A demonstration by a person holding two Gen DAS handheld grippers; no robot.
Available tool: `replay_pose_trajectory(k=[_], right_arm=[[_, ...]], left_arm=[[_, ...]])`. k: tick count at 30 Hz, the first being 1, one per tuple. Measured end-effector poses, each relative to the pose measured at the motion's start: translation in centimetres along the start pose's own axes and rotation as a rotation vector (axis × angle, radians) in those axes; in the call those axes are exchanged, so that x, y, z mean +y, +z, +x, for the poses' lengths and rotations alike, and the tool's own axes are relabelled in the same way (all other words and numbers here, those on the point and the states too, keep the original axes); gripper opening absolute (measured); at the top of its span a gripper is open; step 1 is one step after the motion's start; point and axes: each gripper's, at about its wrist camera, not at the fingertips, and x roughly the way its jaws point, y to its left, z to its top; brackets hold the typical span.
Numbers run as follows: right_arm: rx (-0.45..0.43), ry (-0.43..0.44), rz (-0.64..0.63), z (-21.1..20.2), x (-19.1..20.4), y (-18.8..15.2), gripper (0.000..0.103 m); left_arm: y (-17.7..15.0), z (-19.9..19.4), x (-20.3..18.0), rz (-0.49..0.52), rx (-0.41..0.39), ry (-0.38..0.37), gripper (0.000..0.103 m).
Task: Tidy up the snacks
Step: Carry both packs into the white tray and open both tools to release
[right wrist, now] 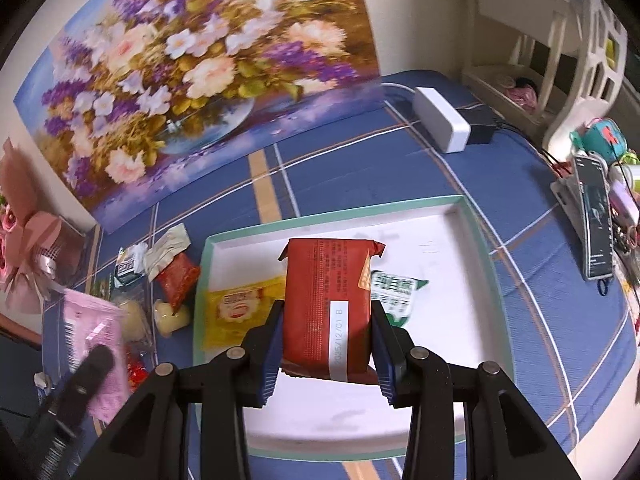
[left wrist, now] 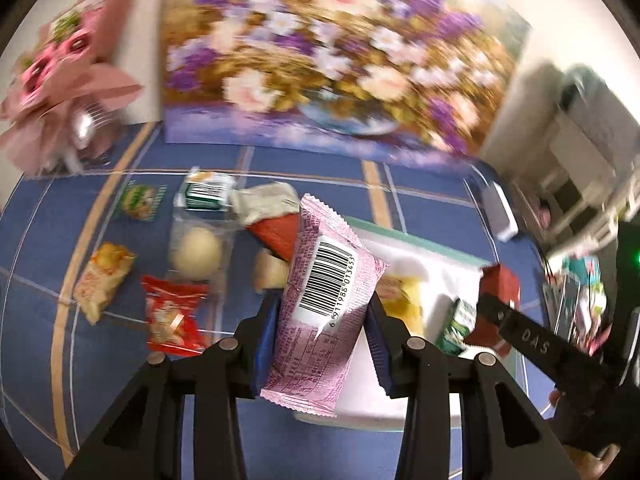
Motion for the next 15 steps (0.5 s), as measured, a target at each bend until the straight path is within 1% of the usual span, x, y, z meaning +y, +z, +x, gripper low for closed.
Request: replay_pose_trajectory(k=[4,7,10,15], right_arm=[[0.014,-0.001,0.014,0.4,-1.2,-0.1,0.042],[0.038,0.008,0.022,1.1,-1.7,-0.3,0.042],[0.072,0.013,0.013,2.3,-1.7,-0.6,0.042],[0.114,0.007,0.011,3.6,-1.8,-1.2,0.042]], left_arm=[[-0.8,1.3,-2.8,0.078,0.033,-0.005,0.044],[-1.3,2.4,-3.7,0.112,0.063,0.010,0.044],[-1.7,3.3,-4.1,0.128,0.085,0.014,0.044],[-2.3,5.6,-4.0,0.124,0.137,0.022,0.044]])
